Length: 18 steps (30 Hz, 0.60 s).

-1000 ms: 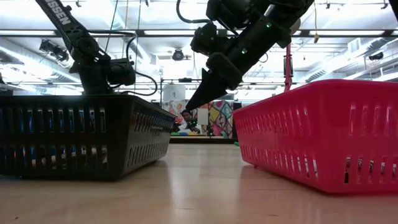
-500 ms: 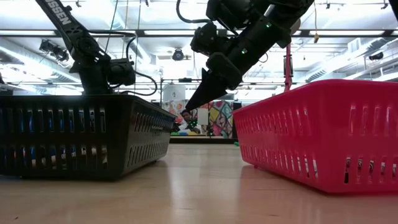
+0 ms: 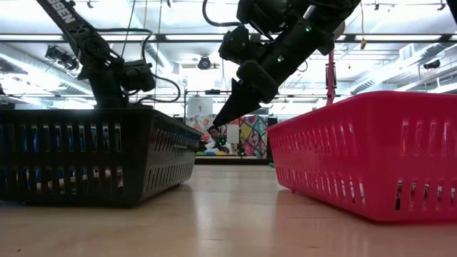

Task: Sort crayons
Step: Put the black crayon into the red basket

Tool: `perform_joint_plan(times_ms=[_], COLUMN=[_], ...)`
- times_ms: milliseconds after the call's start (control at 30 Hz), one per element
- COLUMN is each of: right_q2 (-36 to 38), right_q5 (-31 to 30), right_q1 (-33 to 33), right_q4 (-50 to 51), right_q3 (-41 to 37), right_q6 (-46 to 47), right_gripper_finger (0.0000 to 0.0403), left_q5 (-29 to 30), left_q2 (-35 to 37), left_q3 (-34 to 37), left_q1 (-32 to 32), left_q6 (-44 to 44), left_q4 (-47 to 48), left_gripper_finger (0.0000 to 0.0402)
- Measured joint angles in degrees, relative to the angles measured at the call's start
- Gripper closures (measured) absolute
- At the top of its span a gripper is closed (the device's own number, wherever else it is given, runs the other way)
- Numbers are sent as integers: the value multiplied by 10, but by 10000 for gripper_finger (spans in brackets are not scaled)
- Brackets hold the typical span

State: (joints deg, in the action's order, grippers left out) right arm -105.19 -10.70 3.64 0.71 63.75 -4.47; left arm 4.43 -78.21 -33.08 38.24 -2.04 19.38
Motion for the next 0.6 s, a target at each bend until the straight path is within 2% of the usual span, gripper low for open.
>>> perform_joint_plan(times_ms=[400, 467, 600], right_q2=[0, 0, 0], right_q5=[-24, -66, -187], right_q1=[0, 0, -1], right_q4=[-31, -44, -59], right_q3=[0, 0, 0], right_q6=[20, 35, 73], right_gripper_finger=[332, 332, 332], left_q5=[-11, -11, -11], left_q2=[44, 47, 47], left_q3=[-1, -1, -1], left_q1=[-48, -63, -97], left_q6=[17, 16, 12], left_q4=[-37, -55, -112], left_gripper_finger=[365, 365, 364])
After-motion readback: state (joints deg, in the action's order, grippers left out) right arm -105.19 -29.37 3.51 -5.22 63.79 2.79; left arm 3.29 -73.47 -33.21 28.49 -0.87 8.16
